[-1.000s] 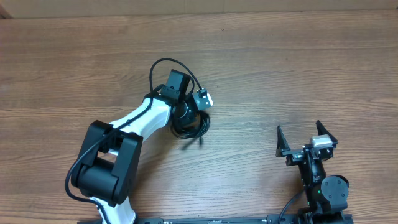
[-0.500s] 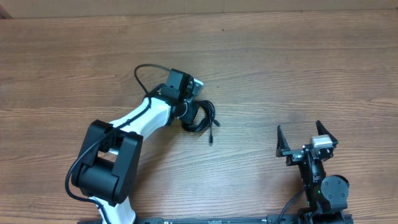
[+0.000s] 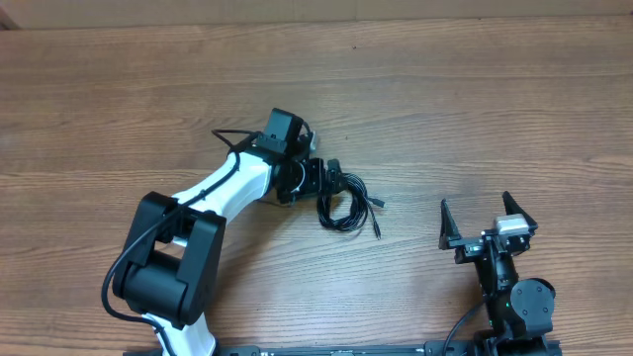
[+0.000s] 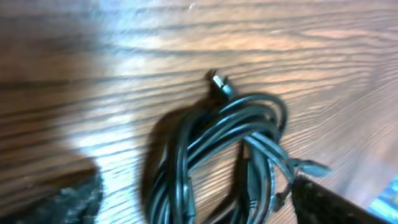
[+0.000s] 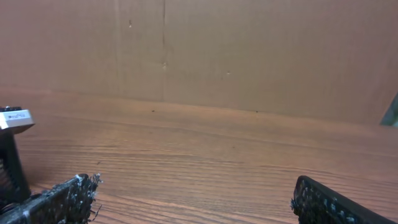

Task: Untangle cables

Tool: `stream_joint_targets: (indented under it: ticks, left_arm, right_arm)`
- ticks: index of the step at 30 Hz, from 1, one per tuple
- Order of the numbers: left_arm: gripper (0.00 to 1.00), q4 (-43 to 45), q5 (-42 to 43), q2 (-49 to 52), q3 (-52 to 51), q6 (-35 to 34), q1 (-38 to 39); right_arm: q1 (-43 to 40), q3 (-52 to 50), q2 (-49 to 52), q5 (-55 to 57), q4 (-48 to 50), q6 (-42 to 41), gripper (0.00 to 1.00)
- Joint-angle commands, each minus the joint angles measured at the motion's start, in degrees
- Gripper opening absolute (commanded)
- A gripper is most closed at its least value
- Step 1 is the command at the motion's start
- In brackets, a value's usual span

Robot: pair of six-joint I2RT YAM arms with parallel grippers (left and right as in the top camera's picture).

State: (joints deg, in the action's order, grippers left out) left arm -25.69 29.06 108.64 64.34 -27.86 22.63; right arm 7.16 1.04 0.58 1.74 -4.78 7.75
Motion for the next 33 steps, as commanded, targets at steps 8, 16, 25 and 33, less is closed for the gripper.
stream_joint_targets:
  ticks: [8,16,25,33]
  left_arm:
    - [0.68,-0.50,-1.44,0.42,-0.11,5.46,-0.11]
    - [0.54,-2.05,-4.22,0.44,-0.15,5.79,0.02]
    - [0.34,0.07,-11.10,0.48,-0.57,0.20,4.04]
    - [0.04,0.52,-13.33,0.48,-0.57,-1.55,5.29]
  right_arm:
    - [0.17,-0.59,-0.42,0.07,0.13,0.26,1.00]
    - [0.17,-0.59,-0.39,0.07,0.13,0.26,1.00]
    - [0.17,-0.59,-0.42,0.07,0.13,0.26,1.00]
    - [0.17,-0.59,-0.39,0.07,0.13,0.26,1.00]
